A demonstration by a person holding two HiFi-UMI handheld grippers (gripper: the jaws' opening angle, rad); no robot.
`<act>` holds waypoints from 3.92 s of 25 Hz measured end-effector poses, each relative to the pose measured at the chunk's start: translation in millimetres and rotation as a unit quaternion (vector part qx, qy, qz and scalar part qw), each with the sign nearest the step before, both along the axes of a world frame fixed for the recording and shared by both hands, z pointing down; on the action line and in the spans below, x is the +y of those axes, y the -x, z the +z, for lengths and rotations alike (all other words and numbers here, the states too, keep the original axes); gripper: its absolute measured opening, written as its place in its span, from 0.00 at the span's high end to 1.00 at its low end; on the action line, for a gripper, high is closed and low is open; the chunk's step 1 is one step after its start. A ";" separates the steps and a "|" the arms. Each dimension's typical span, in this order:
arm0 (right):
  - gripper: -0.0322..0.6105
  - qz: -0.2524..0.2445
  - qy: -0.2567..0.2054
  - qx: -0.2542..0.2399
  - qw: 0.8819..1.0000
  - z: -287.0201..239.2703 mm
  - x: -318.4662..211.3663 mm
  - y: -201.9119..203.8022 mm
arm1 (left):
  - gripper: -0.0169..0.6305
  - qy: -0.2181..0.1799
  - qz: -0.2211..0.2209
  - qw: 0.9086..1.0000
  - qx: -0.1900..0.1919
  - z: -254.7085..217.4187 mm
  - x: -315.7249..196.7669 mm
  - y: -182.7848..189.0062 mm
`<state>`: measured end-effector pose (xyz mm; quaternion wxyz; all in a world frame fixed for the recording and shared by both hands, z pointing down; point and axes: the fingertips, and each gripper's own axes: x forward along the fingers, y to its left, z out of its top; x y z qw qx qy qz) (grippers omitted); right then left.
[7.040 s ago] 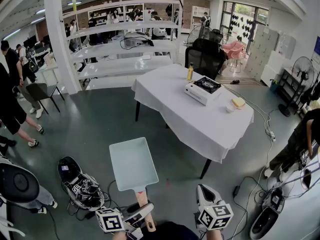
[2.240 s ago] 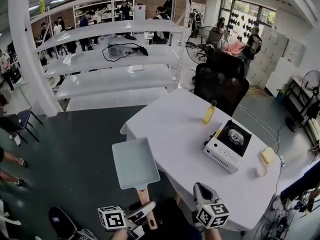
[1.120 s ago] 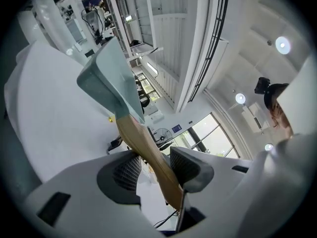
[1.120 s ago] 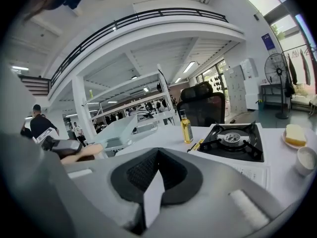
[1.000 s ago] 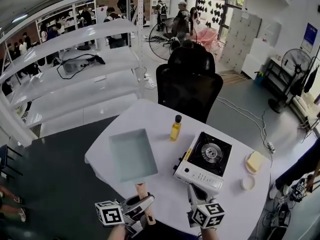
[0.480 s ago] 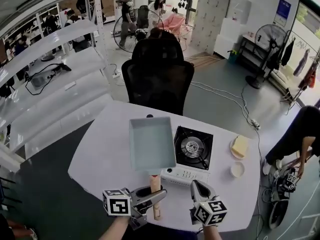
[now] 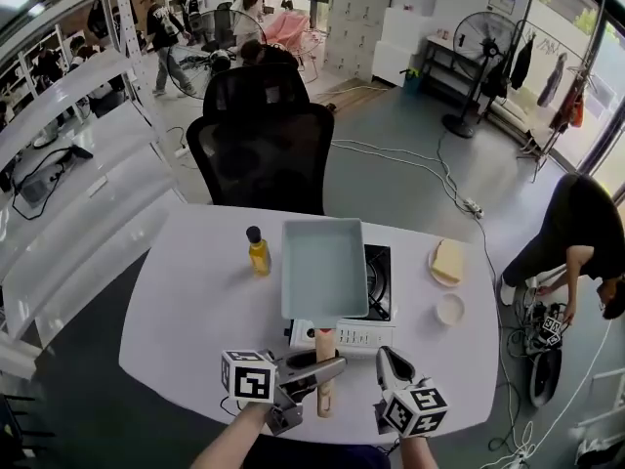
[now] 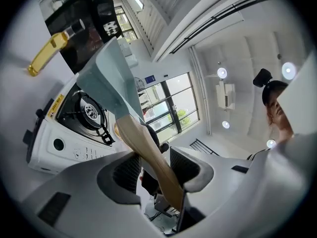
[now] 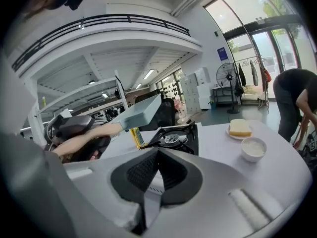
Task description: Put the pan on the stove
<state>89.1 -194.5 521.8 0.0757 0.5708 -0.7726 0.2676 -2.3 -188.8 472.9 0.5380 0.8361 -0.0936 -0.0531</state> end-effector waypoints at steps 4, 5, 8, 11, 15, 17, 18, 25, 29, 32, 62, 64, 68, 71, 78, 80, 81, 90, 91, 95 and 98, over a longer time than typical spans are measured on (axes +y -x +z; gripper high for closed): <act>0.95 0.011 0.010 0.002 1.000 9.2 -2.9 -10.4 | 0.69 0.012 0.025 1.000 -0.011 19.5 -8.1 -18.5; 0.95 0.013 0.014 0.002 1.000 11.6 -4.0 -12.1 | 0.68 0.016 0.029 0.999 -0.012 24.1 -10.1 -22.3; 0.95 0.016 0.025 0.004 1.000 14.8 -7.7 -14.2 | 0.68 0.033 0.040 0.999 -0.011 33.6 -16.2 -30.1; 0.95 0.019 0.037 0.007 0.999 19.2 -11.7 -16.9 | 0.68 0.047 0.049 0.998 -0.011 43.7 -22.8 -35.4; 0.95 0.023 0.050 0.010 0.998 28.1 -17.4 -21.0 | 0.68 0.056 0.058 0.997 -0.014 60.0 -31.0 -40.2; 0.95 0.023 0.057 0.011 0.998 31.9 -20.0 -22.4 | 0.68 0.062 0.062 0.996 -0.016 65.4 -33.8 -42.4; 0.95 0.023 0.060 0.011 0.998 33.9 -21.0 -23.1 | 0.68 0.065 0.064 0.996 -0.017 67.8 -34.7 -43.8; 0.95 0.024 0.073 0.007 0.997 46.6 -30.4 -26.2 | 0.68 0.083 0.065 0.994 -0.026 85.1 -41.1 -53.5; 0.95 0.024 0.076 0.005 0.997 49.5 -33.4 -27.9 | 0.69 0.089 0.060 0.994 -0.030 90.7 -42.4 -53.7; 0.95 0.025 0.079 0.005 0.997 52.0 -34.3 -30.1 | 0.69 0.105 0.055 0.993 -0.010 91.9 -44.0 -55.7; 0.95 0.016 -0.015 0.010 1.000 -1.5 -23.2 -12.9 | 0.45 -0.044 -0.175 0.971 -0.157 53.0 -18.0 108.1; 0.95 0.011 -0.032 0.009 0.999 -14.0 -20.7 -6.0 | 0.45 -0.096 -0.215 0.950 -0.207 41.0 -17.3 131.9; 0.95 -0.017 -0.069 -0.001 0.997 -43.5 -19.9 16.4 | 0.59 -0.169 -0.292 0.901 -0.273 14.2 -10.8 178.5; 0.95 -0.047 -0.089 -0.009 0.995 -62.8 -18.6 39.6 | 0.74 -0.199 -0.345 0.866 -0.304 -1.4 -1.3 211.5; 0.95 -0.118 -0.115 -0.023 0.986 -87.6 -9.6 92.3 | 0.92 -0.214 -0.410 0.815 -0.351 -13.6 36.7 261.0; 0.95 -0.138 -0.118 -0.028 0.983 -89.7 -7.3 106.3 | 0.94 -0.205 -0.424 0.807 -0.356 -12.2 48.7 270.9; 0.95 -0.149 -0.119 -0.032 0.981 -90.5 -6.1 114.1 | 0.94 -0.200 -0.432 0.803 -0.359 -10.8 54.8 276.1; 0.95 -0.243 -0.124 -0.030 0.961 -88.1 13.5 180.1 | 0.96 -0.150 -0.491 0.776 -0.366 3.6 104.1 315.6; 0.95 -0.248 -0.121 -0.028 0.961 -85.1 15.2 184.3 | 0.96 -0.145 -0.494 0.775 -0.367 5.0 107.8 318.0; 0.95 -0.261 -0.111 -0.025 0.959 -77.1 18.6 193.6 | 0.96 -0.139 -0.499 0.774 -0.364 8.6 114.5 320.2; 0.95 -0.263 -0.108 -0.023 0.959 -73.7 20.9 198.1 | 0.96 -0.138 -0.504 0.774 -0.358 8.2 116.9 322.5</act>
